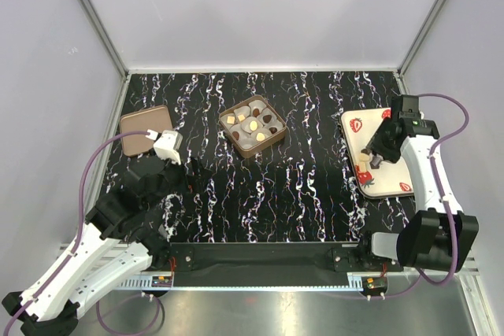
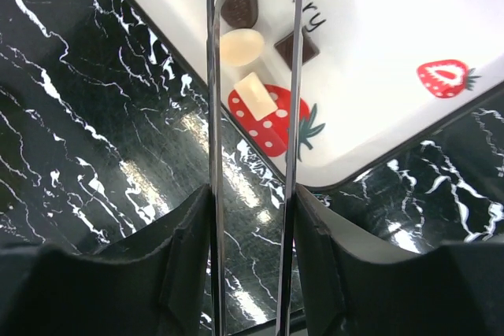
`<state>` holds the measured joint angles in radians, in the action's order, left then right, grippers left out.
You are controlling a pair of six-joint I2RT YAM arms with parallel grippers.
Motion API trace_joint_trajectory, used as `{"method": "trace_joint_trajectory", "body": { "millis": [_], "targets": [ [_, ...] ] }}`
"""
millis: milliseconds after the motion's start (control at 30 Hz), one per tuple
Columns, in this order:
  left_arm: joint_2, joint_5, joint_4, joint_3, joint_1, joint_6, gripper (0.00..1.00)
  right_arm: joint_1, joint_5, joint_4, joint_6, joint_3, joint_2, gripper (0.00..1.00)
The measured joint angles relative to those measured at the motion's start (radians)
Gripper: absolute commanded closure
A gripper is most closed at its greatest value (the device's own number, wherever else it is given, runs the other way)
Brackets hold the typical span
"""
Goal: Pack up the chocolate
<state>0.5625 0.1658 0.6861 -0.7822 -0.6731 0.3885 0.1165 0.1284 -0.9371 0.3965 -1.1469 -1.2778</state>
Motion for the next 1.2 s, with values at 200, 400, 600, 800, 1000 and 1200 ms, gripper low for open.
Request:
{"method": "trace_joint_trajectory", "body": {
  "millis": [200, 400, 600, 800, 1000, 1200],
  "targets": [
    [0.000, 0.000, 0.000, 0.000, 0.000, 0.000, 0.01, 0.011, -0.044, 0.056, 0.000, 0.051, -0.026, 0.49],
    [0.000, 0.000, 0.000, 0.000, 0.000, 0.000, 0.01, 0.019, -0.038, 0.078, 0.000, 0.058, -0.040, 0.49],
    [0.000, 0.000, 0.000, 0.000, 0.000, 0.000, 0.01, 0.034, -0.032, 0.080, 0.001, 0.057, -0.040, 0.49],
    [0.000, 0.000, 0.000, 0.000, 0.000, 0.000, 0.01, 0.042, -0.031, 0.080, 0.004, 0.053, -0.041, 0.47],
    [0.000, 0.000, 0.000, 0.000, 0.000, 0.000, 0.01, 0.042, -0.013, 0.076, 0.004, 0.024, -0.043, 0.47],
    [0.000, 0.000, 0.000, 0.000, 0.000, 0.000, 0.01, 0.047, 0.000, 0.076, 0.003, 0.005, -0.045, 0.46]
  ]
}}
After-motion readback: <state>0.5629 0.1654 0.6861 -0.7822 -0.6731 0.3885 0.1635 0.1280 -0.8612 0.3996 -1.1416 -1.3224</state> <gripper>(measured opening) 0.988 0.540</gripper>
